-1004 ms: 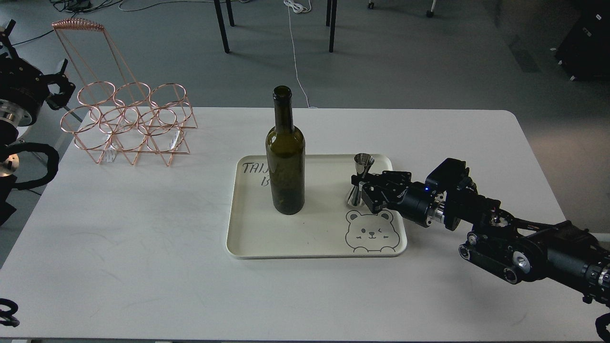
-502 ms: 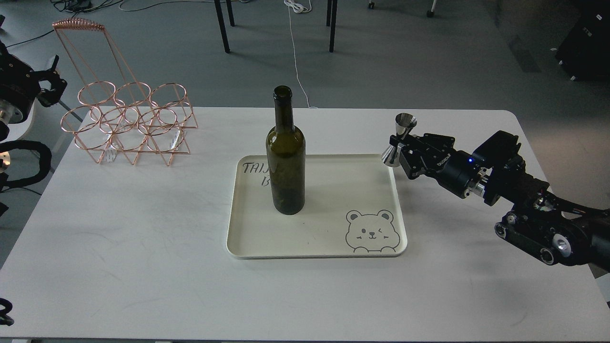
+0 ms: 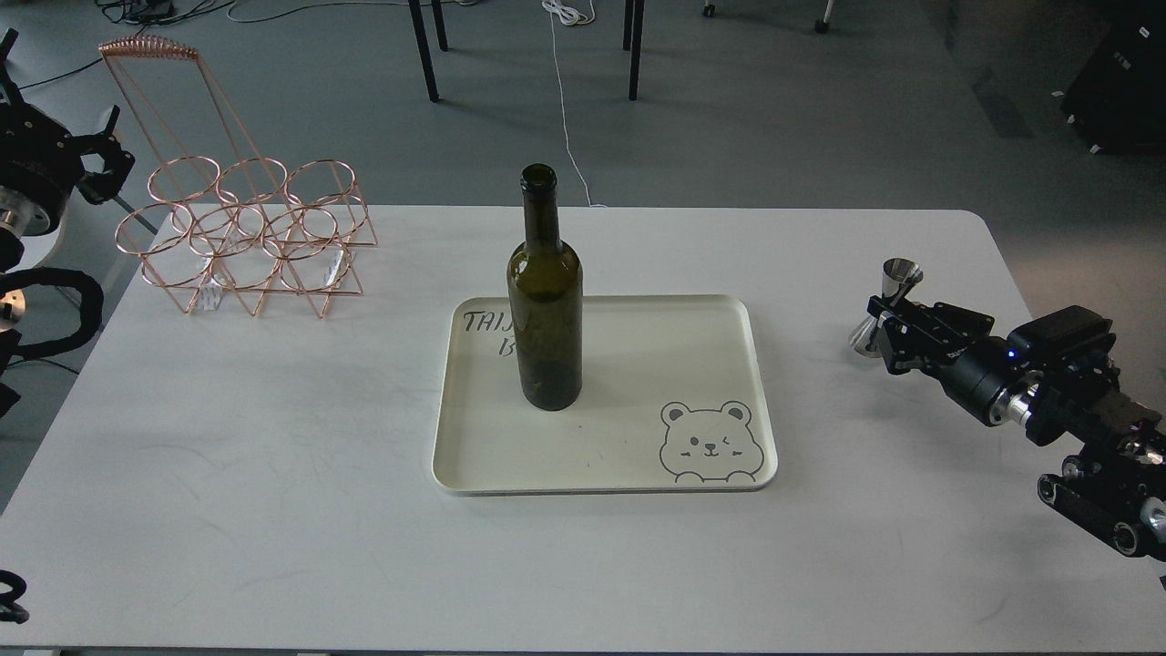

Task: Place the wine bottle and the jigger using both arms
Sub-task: 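Lift the jigger off the tray and carry it beside the tray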

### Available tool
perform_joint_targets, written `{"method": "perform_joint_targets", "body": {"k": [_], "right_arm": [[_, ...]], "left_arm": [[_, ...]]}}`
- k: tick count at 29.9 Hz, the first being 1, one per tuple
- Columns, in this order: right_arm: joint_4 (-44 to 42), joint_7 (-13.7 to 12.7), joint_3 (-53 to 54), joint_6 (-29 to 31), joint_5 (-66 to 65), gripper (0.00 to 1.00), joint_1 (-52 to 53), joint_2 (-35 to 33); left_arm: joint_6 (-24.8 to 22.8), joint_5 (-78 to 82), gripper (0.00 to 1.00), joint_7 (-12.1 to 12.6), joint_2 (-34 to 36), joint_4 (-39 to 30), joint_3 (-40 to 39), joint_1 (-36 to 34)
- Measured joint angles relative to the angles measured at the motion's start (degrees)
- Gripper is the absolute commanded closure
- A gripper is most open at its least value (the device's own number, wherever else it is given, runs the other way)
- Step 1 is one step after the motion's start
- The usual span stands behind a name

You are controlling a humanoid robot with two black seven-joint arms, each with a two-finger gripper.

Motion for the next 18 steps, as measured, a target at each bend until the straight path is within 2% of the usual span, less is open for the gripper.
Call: {"method": "perform_joint_targets", "body": {"k": [18], "right_arm": [[0.15,0.58,-0.41,0.02,0.23,0.81,-1.28,-0.55]], "left_arm": [[0.00,-0.04,0.02,0.08,-0.05,-0.09,0.02,-0.02]]}}
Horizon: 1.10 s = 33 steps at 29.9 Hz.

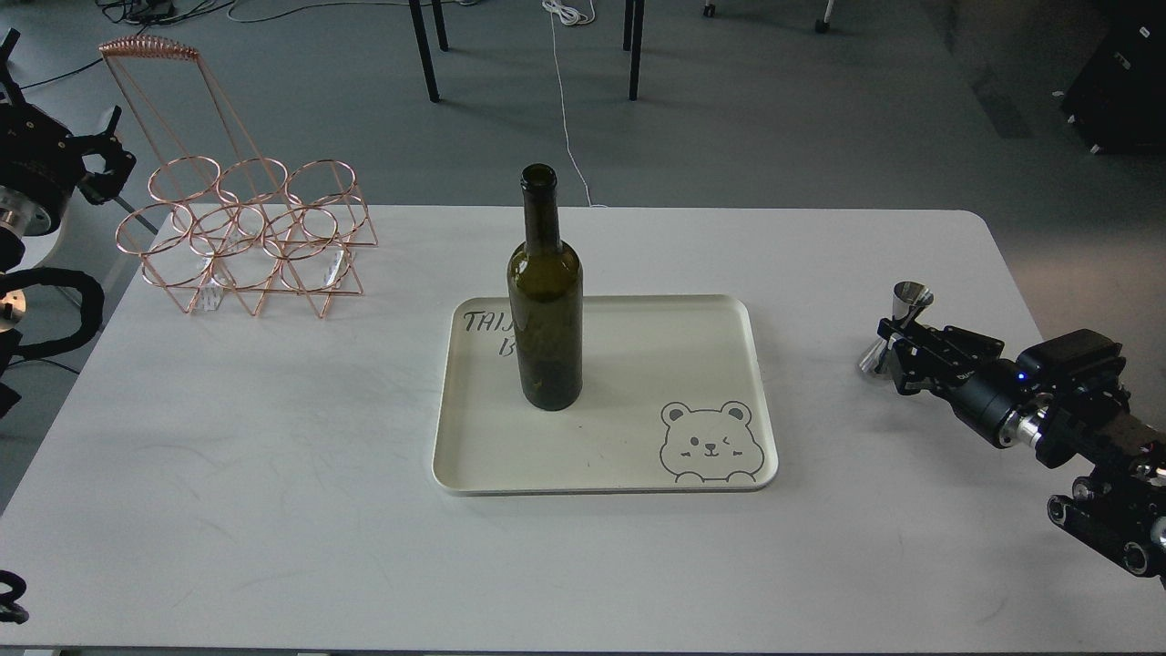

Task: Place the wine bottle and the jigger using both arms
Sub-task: 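Lift the jigger off the tray and carry it beside the tray, then set the jigger on the table, open and withdraw the right gripper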

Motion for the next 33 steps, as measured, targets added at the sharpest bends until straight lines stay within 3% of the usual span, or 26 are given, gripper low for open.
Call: {"method": "perform_joint_targets", "body": {"k": [7,15,18,26,33], "right_arm": [[0.25,0.34,-0.14,0.00,0.00,0.68,-0.07,-0.01],[0.68,0.67,-0.14,0.00,0.08,0.61,-0.11,-0.03],[1.04,0.69,-0.14,0.00,0.08,0.52,-0.11,-0.75],[6.36,0.65,-0.51,0.00,0.07,0.17,-0.34,-5.45],[12.90,0.61,-0.66,0.00,0.07,0.07,-2.28,-12.29]], "left_arm": [[0.00,0.01,0.02,0.00,-0.02,-0.01,0.00,-0.11],[0.00,0.04,0.02,0.00,0.04,-0.01,-0.01,-0.11],[0.00,0.04,0.02,0.00,0.05,-0.01,-0.05,-0.11],[0.00,0.00,0.02,-0.07,0.22,-0.01,-0.11,-0.11],[0.00,0.00,0.02,-0.06,0.36,-0.03,-0.24,-0.20]]}}
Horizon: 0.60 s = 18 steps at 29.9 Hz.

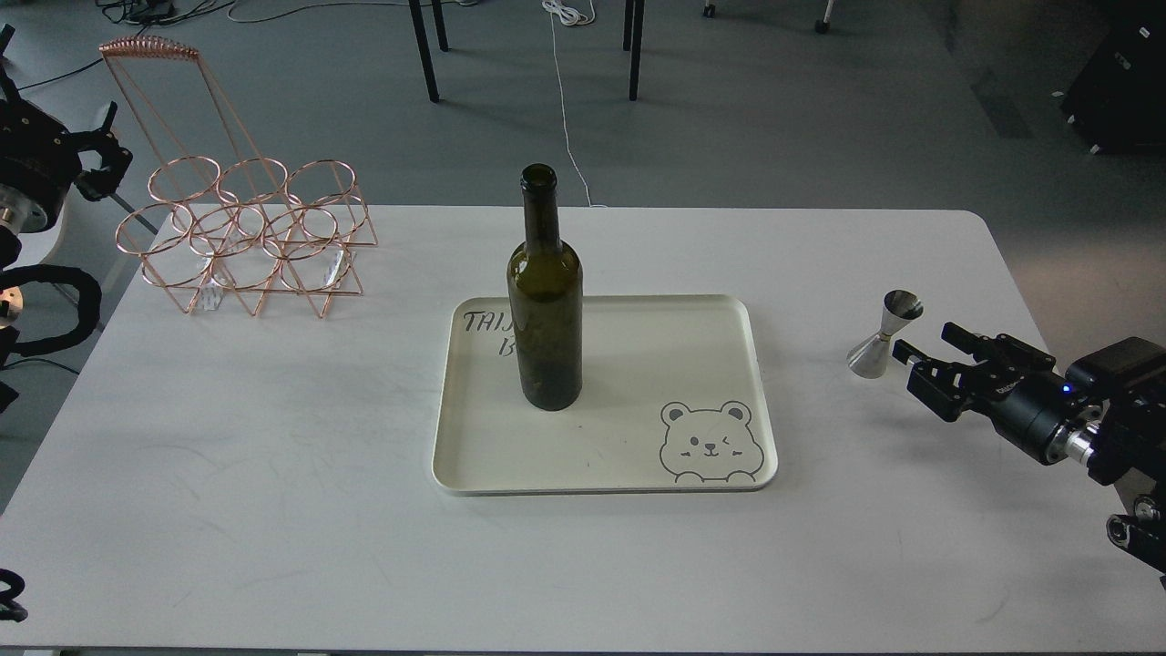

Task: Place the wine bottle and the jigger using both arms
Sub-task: 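Set the jigger on the table, open and withdraw the right gripper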

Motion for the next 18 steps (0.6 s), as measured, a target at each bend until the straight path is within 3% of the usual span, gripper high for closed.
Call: {"method": "perform_joint_targets", "body": {"k": [9,14,18], "right_arm": [[9.29,0.03,1.40,0.00,12.74,0.04,6.10,-9.37],[7.58,0.05,1.57,0.80,23.92,0.03,15.78,-9.62],[2.87,0.03,1.69,6.20,34.55,0.03,20.79,-6.54]], "left_arm": [[0.00,0.13,0.02,0.71,0.61,-0.29,0.43,0.00],[0.00,0.95,0.02,0.99,1.27,-2.84,1.02,0.39],[0.00,2.13,0.02,2.03,2.92,-6.21,1.06,0.60]]}}
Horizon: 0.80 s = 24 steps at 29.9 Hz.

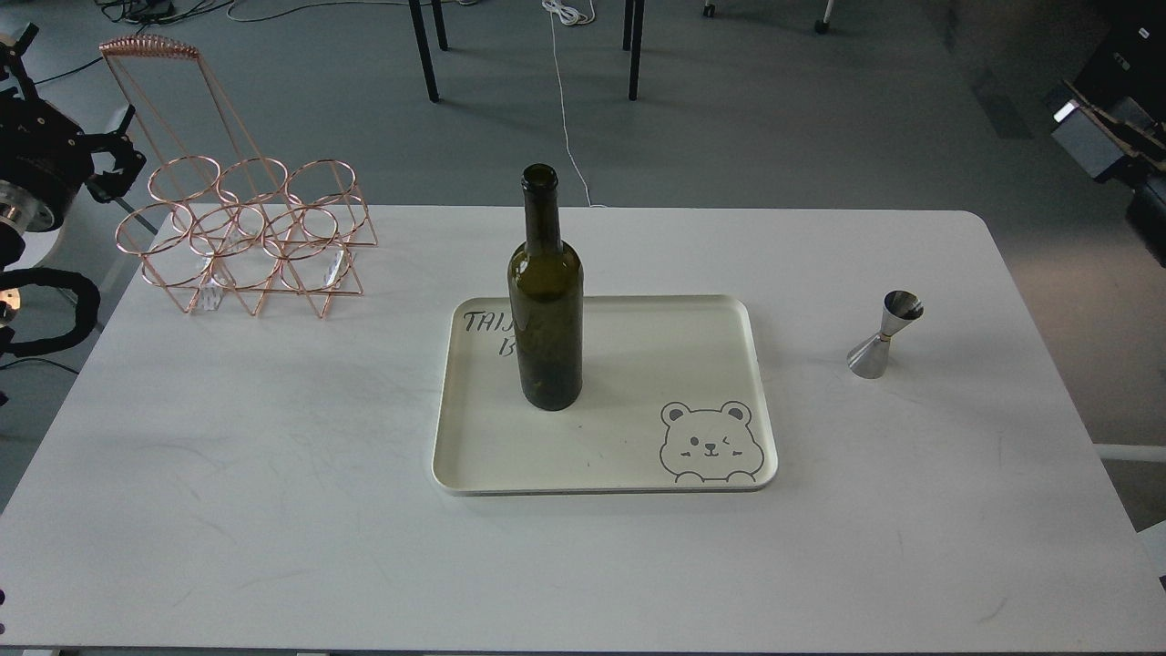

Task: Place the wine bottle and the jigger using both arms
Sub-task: 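Set the jigger on the table, open and withdraw the right gripper, then reach the left gripper toward the neck of the green wine bottle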

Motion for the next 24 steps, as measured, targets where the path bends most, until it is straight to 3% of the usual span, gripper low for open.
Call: {"method": "perform_joint_targets", "body": {"k": [4,7,15,24], "right_arm": [[-5.07,0.02,2.57,6.64,6.67,0.03,2.59,5.23],[-6.83,0.02,6.29,10.88,10.90,0.03,2.69,8.04],[-9.04,0.36,9.16,19.80,30.64,0.03,2.22,10.65],[-15.94,0.66,12.16,37.96,58.06,0.01,1.97,10.64]], "left_arm": [[0.00,0.17,0.02,3.23,3.80,-6.47,0.00,0.25],[0.00,0.52,0.02,4.19,6.99,-11.83,0.14,0.47],[0.00,8.45,0.02,4.30,17.40,-26.86,3.09,0.76],[1.35,32.52,0.02,3.59,23.32,-45.59,2.69,0.33]]}}
